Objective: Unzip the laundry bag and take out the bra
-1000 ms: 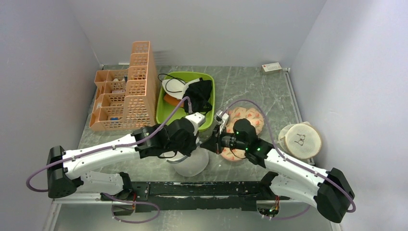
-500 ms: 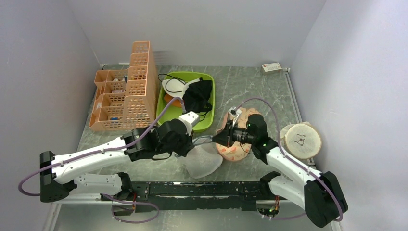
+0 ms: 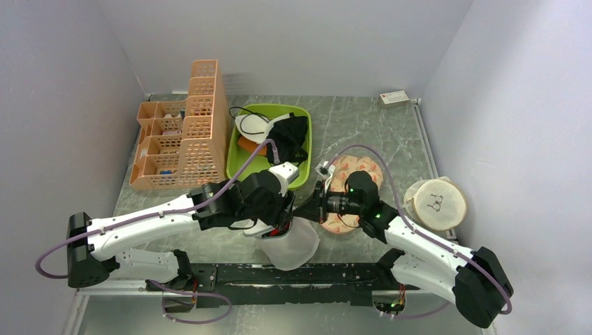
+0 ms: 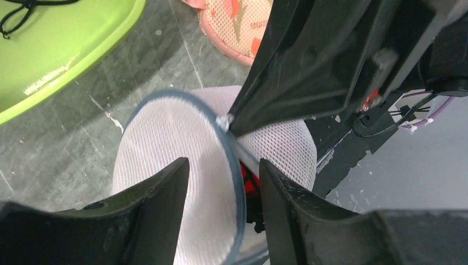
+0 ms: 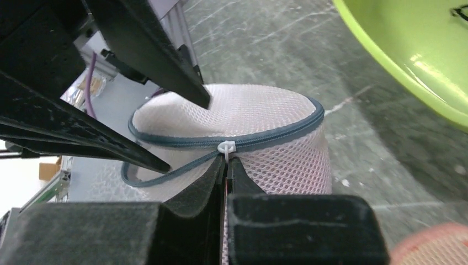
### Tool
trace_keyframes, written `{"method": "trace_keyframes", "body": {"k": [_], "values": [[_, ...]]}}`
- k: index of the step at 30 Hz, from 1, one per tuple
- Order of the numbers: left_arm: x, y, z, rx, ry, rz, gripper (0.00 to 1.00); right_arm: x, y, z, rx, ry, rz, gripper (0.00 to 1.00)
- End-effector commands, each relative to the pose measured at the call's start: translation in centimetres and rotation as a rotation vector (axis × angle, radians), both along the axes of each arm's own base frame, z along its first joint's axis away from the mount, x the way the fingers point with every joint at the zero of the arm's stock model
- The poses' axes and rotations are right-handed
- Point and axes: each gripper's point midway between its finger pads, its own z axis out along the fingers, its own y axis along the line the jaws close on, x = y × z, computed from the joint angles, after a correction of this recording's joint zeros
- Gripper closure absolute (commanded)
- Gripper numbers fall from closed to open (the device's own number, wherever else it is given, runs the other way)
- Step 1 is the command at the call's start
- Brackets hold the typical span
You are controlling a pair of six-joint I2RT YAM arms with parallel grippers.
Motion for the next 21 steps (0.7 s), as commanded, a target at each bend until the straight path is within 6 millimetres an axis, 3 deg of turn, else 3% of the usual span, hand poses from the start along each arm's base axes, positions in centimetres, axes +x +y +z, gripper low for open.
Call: {"method": "trace_keyframes", "body": {"k": [1,6,18,21], "values": [[0.5,-1.2,1.7,-0.033,-0.028,-0.001,0.44,-0.2,1.9,2.7,0.038,-0.084,0.019,1.00],[0.1,-0.9,1.3,-0.016,-0.019,-0.005,0.59,-0.5,2.3,3.5,0.064,-0.088,0.024,1.00],[-0.8,0.5,0.4,0.007,0.000,0.011,0.55,0.1,2.2,3.0,0.053,-0.088,-0.008,1.00],[-0.8,0.9,0.4,0.014,-0.002,0.017,0.61,0.1,2.2,2.9,0.048,-0.088,-0.007,1.00]]}}
